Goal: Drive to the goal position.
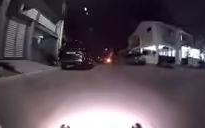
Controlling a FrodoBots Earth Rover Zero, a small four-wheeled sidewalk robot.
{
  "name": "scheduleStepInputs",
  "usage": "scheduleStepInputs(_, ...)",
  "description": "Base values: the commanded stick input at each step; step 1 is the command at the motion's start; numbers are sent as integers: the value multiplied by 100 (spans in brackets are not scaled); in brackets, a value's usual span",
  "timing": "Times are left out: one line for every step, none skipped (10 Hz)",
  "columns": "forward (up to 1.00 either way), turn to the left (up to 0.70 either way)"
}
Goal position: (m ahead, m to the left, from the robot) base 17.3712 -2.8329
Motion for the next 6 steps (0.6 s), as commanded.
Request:
scheduleStepInputs(85, -25)
scheduleStepInputs(85, -12)
scheduleStepInputs(85, -4)
scheduleStepInputs(85, 0)
scheduleStepInputs(85, 0)
scheduleStepInputs(85, 0)
